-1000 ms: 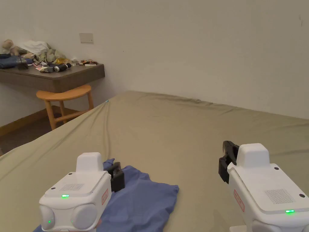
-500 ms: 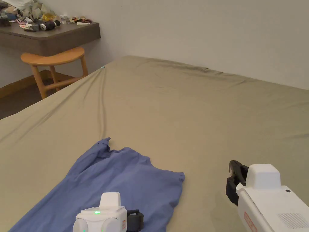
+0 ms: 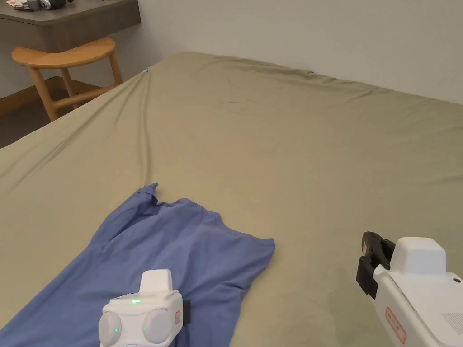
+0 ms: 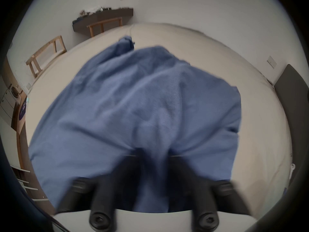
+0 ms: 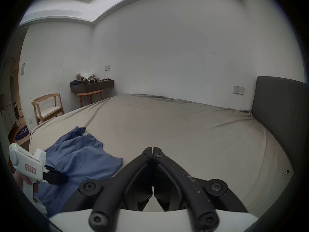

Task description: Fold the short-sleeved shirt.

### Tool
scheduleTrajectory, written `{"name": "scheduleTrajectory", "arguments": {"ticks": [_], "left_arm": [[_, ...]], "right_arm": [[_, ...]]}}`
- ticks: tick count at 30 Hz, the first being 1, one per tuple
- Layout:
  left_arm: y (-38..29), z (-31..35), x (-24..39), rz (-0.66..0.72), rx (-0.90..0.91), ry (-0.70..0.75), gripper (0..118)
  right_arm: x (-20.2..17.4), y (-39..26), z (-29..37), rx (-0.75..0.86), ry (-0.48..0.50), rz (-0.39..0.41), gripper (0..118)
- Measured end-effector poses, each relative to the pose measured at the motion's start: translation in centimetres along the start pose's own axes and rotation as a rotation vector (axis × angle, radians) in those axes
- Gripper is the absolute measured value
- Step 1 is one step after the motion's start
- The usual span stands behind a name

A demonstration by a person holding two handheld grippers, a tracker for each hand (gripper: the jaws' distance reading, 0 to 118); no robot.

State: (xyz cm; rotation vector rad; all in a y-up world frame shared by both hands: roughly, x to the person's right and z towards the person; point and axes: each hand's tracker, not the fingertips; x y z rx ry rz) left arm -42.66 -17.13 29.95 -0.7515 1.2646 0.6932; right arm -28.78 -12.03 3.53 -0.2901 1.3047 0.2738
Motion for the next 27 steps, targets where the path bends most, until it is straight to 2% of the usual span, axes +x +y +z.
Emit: {"name": "scheduleTrajectory", "arguments": {"ticks": [1, 2, 3, 5, 7, 11, 17, 20, 24, 27], "left_arm": [[-0.5, 0.1, -0.1, -0.007, 0.036, 0.078, 0], [-0.9, 0.0, -0.3, -0.009, 0.049, 0.091, 0], [-1.3, -0.2, -0.6, -0.01, 0.03, 0.042, 0], [-1.8, -0.4, -0.4, 0.017, 0.03, 0.037, 0], [-2.0, 0.9, -0.2, 0.032, 0.118, 0.034, 0], [-1.5, 5.7, 1.6, -0.024, 0.324, 0.059, 0], [1.0, 14.1, 2.7, 0.038, 0.559, -0.019, 0], [2.2, 18.6, 4.7, -0.001, 0.675, -0.125, 0], [3.0, 24.2, 10.0, -0.11, 0.813, -0.313, 0], [2.1, 27.7, 14.9, -0.183, 0.861, -0.517, 0]], "right_arm": [[0.1, 0.0, 0.1, 0.002, -0.004, 0.0, 2], [0.1, 0.0, 0.2, 0.003, -0.007, -0.001, 2], [0.2, 0.0, 0.3, 0.003, -0.012, -0.005, 2], [0.3, 0.1, 0.6, 0.003, -0.014, -0.015, 2], [0.5, 0.3, 1.0, 0.009, -0.02, -0.019, 2], [1.3, 1.0, 2.2, 0.036, -0.036, -0.021, 2], [3.5, 2.8, 5.6, 0.114, -0.071, -0.052, 2], [5.4, 4.1, 8.5, 0.166, -0.078, -0.081, 1], [8.6, 5.1, 12.7, 0.251, -0.172, -0.086, 1], [11.5, 5.4, 16.4, 0.297, -0.241, -0.093, 1]]}}
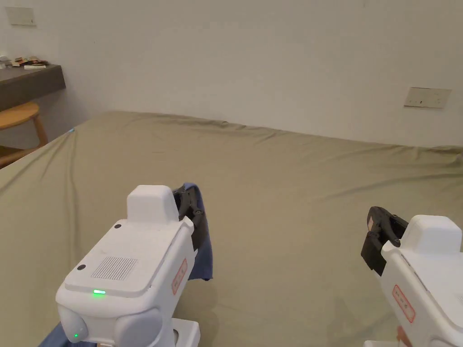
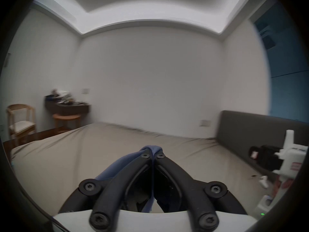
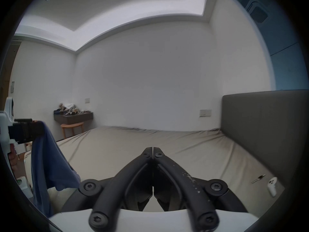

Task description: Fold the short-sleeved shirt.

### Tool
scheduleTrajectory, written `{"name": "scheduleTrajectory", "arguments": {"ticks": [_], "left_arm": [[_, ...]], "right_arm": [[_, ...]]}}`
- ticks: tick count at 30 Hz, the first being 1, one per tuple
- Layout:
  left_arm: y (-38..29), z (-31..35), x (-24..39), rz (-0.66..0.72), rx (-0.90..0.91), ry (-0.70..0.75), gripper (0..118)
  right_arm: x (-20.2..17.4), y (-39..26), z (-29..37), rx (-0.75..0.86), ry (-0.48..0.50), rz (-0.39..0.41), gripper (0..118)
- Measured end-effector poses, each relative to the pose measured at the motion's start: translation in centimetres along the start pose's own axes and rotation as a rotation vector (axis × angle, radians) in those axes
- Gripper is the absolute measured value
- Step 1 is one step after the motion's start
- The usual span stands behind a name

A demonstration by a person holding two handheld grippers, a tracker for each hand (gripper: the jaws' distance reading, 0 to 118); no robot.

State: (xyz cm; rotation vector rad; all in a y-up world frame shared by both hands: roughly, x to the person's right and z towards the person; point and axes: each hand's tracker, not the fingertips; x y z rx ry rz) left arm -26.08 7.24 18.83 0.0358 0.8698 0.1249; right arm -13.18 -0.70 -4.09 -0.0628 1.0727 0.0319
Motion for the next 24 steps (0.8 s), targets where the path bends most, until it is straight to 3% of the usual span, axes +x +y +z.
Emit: {"name": "scheduleTrajectory", "arguments": {"ticks": [8, 15, 19, 24], "left_arm": [[-4.5, -0.7, 15.7, -0.026, -0.114, -0.46, 0], [-16.3, 0.2, 26.3, -0.06, -0.519, -0.741, 0], [-24.4, 0.9, 30.4, -0.213, -0.802, -0.798, 0], [-31.6, 0.0, 31.8, -0.345, -1.074, -0.701, 0]], "right_arm": [[9.9, 1.7, 7.5, 0.073, -0.224, 0.044, 1], [15.5, -0.2, 12.2, 0.028, -0.347, 0.065, 1], [16.8, -1.9, 13.1, -0.024, -0.374, 0.024, 1], [17.2, -3.3, 13.1, -0.059, -0.385, -0.004, 1]]}}
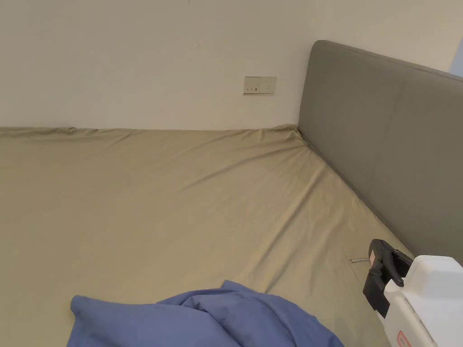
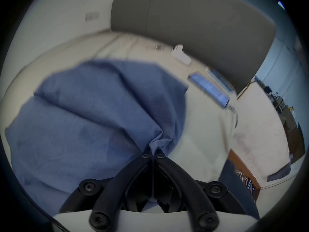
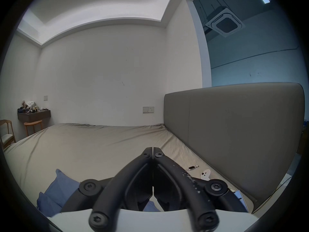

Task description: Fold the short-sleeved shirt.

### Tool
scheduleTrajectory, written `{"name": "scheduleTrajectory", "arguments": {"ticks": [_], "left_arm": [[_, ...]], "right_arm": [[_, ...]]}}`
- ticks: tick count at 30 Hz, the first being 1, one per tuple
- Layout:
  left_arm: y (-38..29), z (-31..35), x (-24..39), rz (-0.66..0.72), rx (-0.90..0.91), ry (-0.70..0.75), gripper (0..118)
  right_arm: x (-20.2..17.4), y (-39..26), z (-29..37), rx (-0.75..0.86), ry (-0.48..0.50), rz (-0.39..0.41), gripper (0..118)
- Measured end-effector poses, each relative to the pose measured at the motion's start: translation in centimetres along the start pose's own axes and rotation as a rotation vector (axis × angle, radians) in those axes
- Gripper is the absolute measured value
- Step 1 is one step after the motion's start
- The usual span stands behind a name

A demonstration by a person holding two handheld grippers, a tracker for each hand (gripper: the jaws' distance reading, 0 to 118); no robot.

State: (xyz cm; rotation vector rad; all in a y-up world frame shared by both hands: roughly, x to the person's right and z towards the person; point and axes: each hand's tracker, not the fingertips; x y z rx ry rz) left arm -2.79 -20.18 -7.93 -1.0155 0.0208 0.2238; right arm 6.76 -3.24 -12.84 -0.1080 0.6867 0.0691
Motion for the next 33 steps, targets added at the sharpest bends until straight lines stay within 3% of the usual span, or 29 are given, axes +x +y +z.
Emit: {"name": "scheduleTrajectory", "arguments": {"ticks": [4, 5, 6, 7, 8, 11, 14, 19, 22, 23, 24, 25, 26, 27, 33], "left_arm": [[1.9, 2.9, 0.4, 0.042, 0.021, -0.034, 2], [1.6, 3.5, 0.1, 0.039, 0.044, -0.038, 11], [1.8, 4.5, 0.1, 0.021, 0.108, -0.017, 29], [2.2, 6.1, -0.1, 0.012, 0.174, 0.016, 60], [2.7, 7.9, -0.6, 0.018, 0.227, 0.035, 76], [3.0, 15.4, -2.9, 0.057, 0.496, 0.094, 103], [1.5, 21.3, -7.2, 0.097, 0.74, 0.278, 118], [-3.2, 31.9, -10.9, 0.179, 0.974, 0.675, 118], [-6.8, 35.6, -12.3, 0.298, 1.033, 0.746, 116], [-7.9, 36.3, -12.4, 0.322, 1.059, 0.763, 107], [-9.0, 37.0, -12.5, 0.353, 1.078, 0.792, 85], [-9.7, 37.4, -12.5, 0.382, 1.075, 0.843, 43], [-10.4, 37.5, -12.5, 0.407, 1.076, 0.891, 14], [-11.2, 37.8, -12.6, 0.428, 1.078, 0.936, 2], [-13.2, 37.9, -14.1, 0.463, 0.951, 0.86, 1]], "right_arm": [[-0.2, -0.4, -0.2, -0.007, 0.014, -0.004, 1], [-0.3, -0.3, -0.3, -0.006, 0.016, -0.003, 1], [-0.5, -0.2, -0.3, -0.005, 0.018, -0.002, 1], [-0.6, 0.0, -0.1, 0.003, 0.025, 0.0, 1], [-0.7, 0.1, 0.1, 0.016, 0.031, 0.003, 1], [-1.0, 0.5, 0.6, 0.04, 0.04, 0.009, 1], [-1.4, 0.9, 1.2, 0.066, 0.049, 0.005, 1], [-2.2, 0.9, 2.2, 0.099, 0.062, 0.0, 2], [-3.0, 0.7, 2.7, 0.11, 0.074, -0.006, 1], [-3.2, 0.5, 2.8, 0.111, 0.077, -0.006, 1], [-3.4, 0.4, 3.0, 0.113, 0.081, -0.005, 1], [-3.7, 0.3, 3.1, 0.116, 0.084, -0.003, 2], [-4.0, 0.2, 3.2, 0.116, 0.088, 0.002, 2], [-4.2, -0.1, 3.3, 0.116, 0.093, 0.008, 1], [-4.8, -0.8, 4.0, 0.096, 0.12, 0.017, 1]]}}
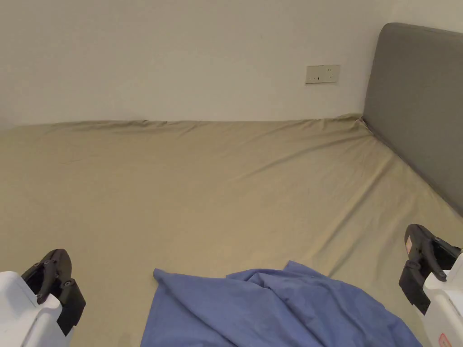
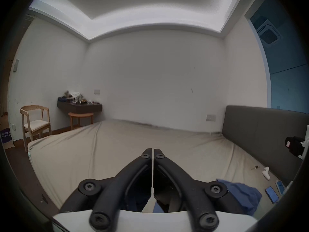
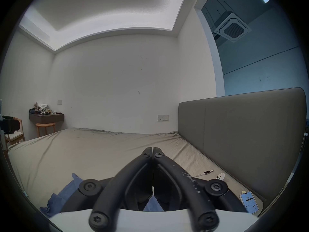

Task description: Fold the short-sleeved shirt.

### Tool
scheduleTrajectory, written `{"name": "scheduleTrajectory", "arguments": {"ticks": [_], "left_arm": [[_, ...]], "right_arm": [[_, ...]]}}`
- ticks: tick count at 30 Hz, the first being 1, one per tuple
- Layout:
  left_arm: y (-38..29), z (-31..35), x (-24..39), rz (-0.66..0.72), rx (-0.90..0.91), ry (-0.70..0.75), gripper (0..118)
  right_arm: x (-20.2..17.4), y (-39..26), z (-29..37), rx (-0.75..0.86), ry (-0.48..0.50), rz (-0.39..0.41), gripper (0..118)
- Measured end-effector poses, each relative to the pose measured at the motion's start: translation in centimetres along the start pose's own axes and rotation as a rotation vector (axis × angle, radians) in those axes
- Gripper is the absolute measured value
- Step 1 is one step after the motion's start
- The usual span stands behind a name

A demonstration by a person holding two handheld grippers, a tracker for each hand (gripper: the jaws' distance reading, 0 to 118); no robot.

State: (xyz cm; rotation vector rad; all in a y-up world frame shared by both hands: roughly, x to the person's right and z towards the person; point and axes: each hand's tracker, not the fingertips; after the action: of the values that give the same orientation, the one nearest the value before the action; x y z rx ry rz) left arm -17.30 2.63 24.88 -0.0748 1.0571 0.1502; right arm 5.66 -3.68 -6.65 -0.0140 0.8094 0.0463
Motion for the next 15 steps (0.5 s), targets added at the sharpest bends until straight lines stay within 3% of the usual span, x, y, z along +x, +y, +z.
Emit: {"name": "scheduleTrajectory", "arguments": {"ticks": [2, 7, 8, 9, 10, 11, 12, 15], "left_arm": [[-0.8, -0.8, -0.5, 0.002, -0.105, -0.044, 1], [-6.5, -6.0, -1.1, -0.033, -0.675, -0.206, 4], [-8.2, -6.7, -1.1, -0.036, -0.749, -0.221, 18], [-9.6, -7.2, -1.0, -0.04, -0.829, -0.239, 45], [-11.2, -7.8, -1.1, -0.034, -0.902, -0.241, 90], [-12.4, -7.9, -1.0, -0.027, -0.931, -0.233, 113], [-13.8, -7.9, -0.7, -0.028, -0.967, -0.233, 118], [-15.7, -8.0, -0.1, -0.046, -1.034, -0.231, 99]], "right_arm": [[0.0, -0.1, 0.2, -0.008, -0.001, -0.004, 1], [0.4, -0.7, 0.2, -0.031, -0.009, -0.009, 2], [0.5, -0.9, 0.3, -0.039, -0.01, -0.011, 2], [0.6, -1.0, 0.3, -0.043, -0.012, -0.013, 2], [0.6, -1.0, 0.5, -0.049, -0.015, -0.014, 2], [0.6, -1.1, 0.6, -0.056, -0.018, -0.015, 2], [0.7, -1.3, 0.6, -0.064, -0.023, -0.015, 2], [1.2, -2.1, 0.6, -0.096, -0.033, -0.018, 2]]}}
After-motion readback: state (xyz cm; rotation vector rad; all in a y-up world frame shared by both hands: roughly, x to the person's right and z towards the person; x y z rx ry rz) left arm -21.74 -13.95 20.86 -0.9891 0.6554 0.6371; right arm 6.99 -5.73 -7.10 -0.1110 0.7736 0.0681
